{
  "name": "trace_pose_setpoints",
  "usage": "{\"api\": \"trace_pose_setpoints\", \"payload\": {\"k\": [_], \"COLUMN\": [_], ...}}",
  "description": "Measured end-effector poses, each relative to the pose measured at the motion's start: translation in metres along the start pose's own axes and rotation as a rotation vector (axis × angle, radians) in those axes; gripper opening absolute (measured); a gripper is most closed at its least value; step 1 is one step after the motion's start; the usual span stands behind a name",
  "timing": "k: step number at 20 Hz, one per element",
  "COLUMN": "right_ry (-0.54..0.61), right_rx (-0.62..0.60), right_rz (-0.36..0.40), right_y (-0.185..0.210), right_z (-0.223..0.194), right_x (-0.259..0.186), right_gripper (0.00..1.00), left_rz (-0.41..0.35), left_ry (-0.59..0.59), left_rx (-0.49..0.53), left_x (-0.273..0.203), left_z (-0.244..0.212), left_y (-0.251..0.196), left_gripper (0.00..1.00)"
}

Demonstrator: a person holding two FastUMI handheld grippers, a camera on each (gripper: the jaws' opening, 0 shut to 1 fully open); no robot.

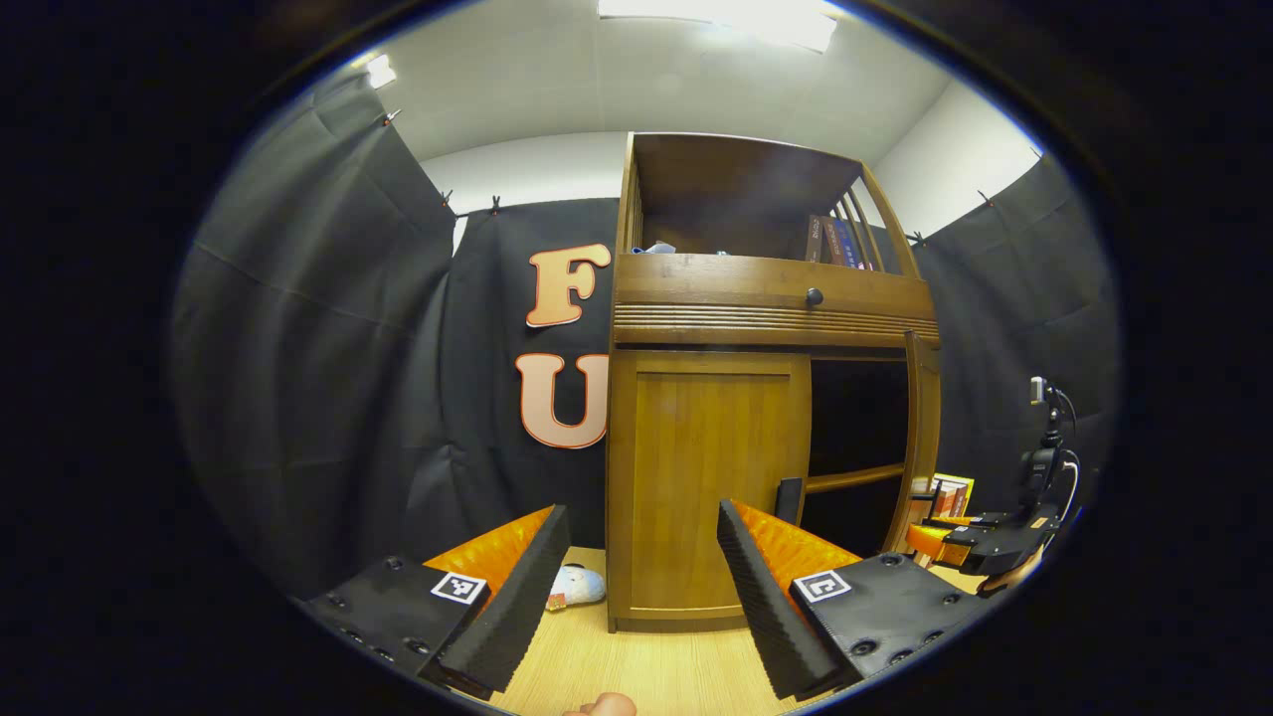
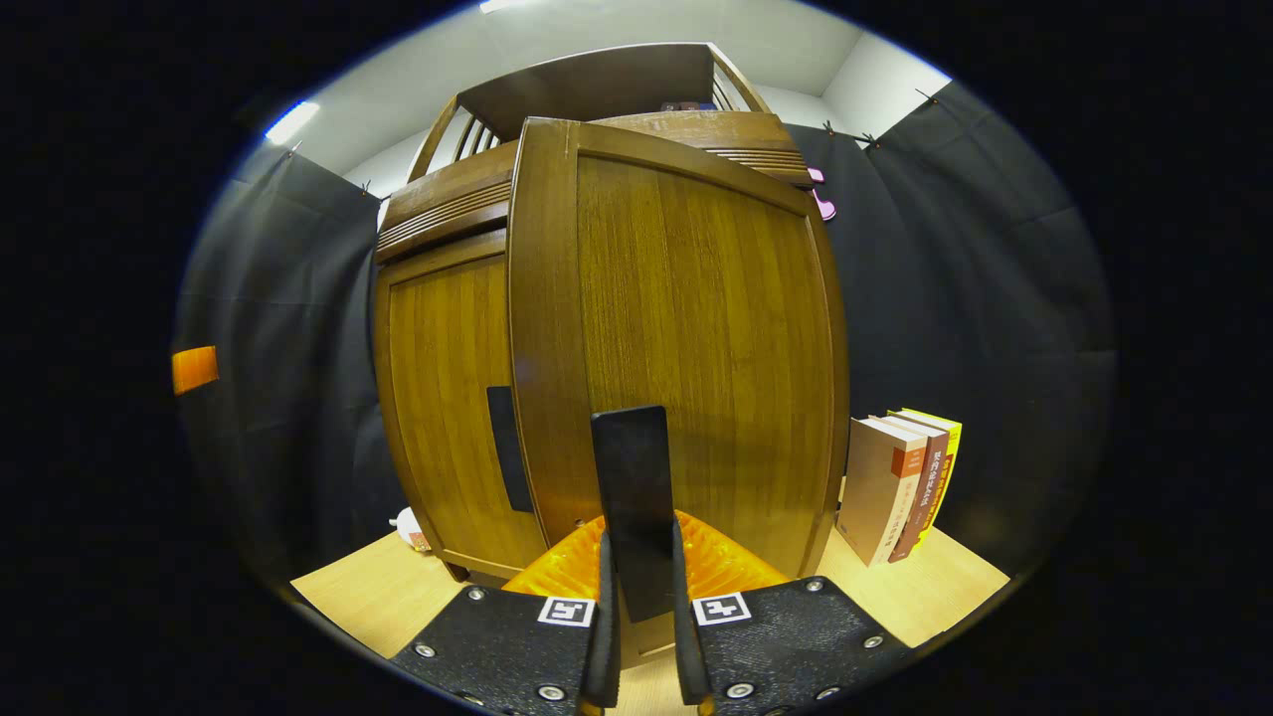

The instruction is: Open the right door of the double-door shoe cabinet with the right hand, and open the left door with the left hand.

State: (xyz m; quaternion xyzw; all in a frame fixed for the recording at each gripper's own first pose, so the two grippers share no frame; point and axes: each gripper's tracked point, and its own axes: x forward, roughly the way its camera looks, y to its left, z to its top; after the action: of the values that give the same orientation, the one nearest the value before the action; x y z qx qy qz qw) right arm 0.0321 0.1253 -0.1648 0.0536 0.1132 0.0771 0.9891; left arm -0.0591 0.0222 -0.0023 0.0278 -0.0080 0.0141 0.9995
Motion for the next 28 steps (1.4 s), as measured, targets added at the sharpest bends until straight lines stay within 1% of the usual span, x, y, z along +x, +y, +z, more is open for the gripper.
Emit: {"api": "trace_pose_setpoints", "payload": {"k": [4, 5, 6, 7, 8, 9, 10, 11, 13, 14, 15, 19, 20, 21, 22, 23, 24, 27, 28], "right_ry": [0.006, 0.007, 0.007, 0.006, 0.006, 0.005, 0.006, 0.007, 0.007, 0.008, 0.008, 0.006, 0.001, -0.002, -0.009, -0.015, -0.019, -0.026, -0.026], "right_rx": [-0.009, -0.007, -0.006, -0.01, -0.017, -0.021, -0.024, -0.025, -0.033, -0.039, -0.045, -0.064, -0.064, -0.065, -0.064, -0.067, -0.073, -0.065, -0.067], "right_rz": [-0.021, -0.025, -0.031, -0.041, -0.053, -0.063, -0.069, -0.076, -0.096, -0.108, -0.116, -0.146, -0.161, -0.177, -0.196, -0.217, -0.233, -0.239, -0.238], "right_y": [-0.014, -0.019, -0.024, -0.03, -0.035, -0.042, -0.045, -0.05, -0.057, -0.062, -0.068, -0.089, -0.097, -0.105, -0.113, -0.123, -0.131, -0.148, -0.153], "right_z": [0.002, 0.003, 0.002, 0.002, 0.002, 0.002, 0.003, 0.004, 0.007, 0.007, 0.007, 0.008, 0.009, 0.01, 0.011, 0.012, 0.013, 0.016, 0.017], "right_x": [-0.019, -0.024, -0.028, -0.032, -0.038, -0.042, -0.045, -0.048, -0.053, -0.056, -0.058, -0.069, -0.071, -0.074, -0.078, -0.081, -0.085, -0.092, -0.093], "right_gripper": [0.22, 0.14, 0.24, 0.24, 0.19, 0.24, 0.22, 0.16, 0.15, 0.21, 0.12, 0.11, 0.15, 0.07, 0.04, 0.09, 0.0, 0.0, 0.0], "left_rz": [-0.023, -0.024, -0.025, -0.029, -0.033, -0.037, -0.041, -0.044, -0.051, -0.053, -0.054, -0.062, -0.065, -0.068, -0.071, -0.075, -0.081, -0.096, -0.096], "left_ry": [0.019, 0.021, 0.02, 0.02, 0.02, 0.021, 0.024, 0.028, 0.034, 0.035, 0.036, 0.034, 0.033, 0.032, 0.03, 0.03, 0.028, 0.028, 0.03], "left_rx": [-0.009, -0.009, -0.009, -0.008, -0.01, -0.012, -0.014, -0.015, -0.014, -0.014, -0.013, -0.007, -0.003, 0.0, 0.004, 0.008, 0.011, 0.012, 0.005], "left_x": [-0.003, -0.001, -0.002, -0.003, -0.004, -0.004, -0.004, -0.004, -0.004, -0.005, -0.006, -0.009, -0.009, -0.009, -0.009, -0.01, -0.01, -0.008, -0.007], "left_z": [-0.003, -0.003, -0.002, -0.002, -0.002, -0.003, -0.003, -0.005, -0.007, -0.006, -0.007, -0.007, -0.007, -0.006, -0.005, -0.005, -0.004, -0.005, -0.005], "left_y": [-0.01, -0.01, -0.011, -0.014, -0.016, -0.019, -0.021, -0.023, -0.026, -0.028, -0.029, -0.036, -0.039, -0.041, -0.044, -0.048, -0.052, -0.064, -0.067], "left_gripper": [0.99, 0.99, 0.99, 0.99, 0.99, 0.99, 0.99, 0.99, 0.99, 0.96, 0.94, 0.94, 0.94, 0.94, 0.95, 0.96, 0.96, 0.94, 0.95]}}
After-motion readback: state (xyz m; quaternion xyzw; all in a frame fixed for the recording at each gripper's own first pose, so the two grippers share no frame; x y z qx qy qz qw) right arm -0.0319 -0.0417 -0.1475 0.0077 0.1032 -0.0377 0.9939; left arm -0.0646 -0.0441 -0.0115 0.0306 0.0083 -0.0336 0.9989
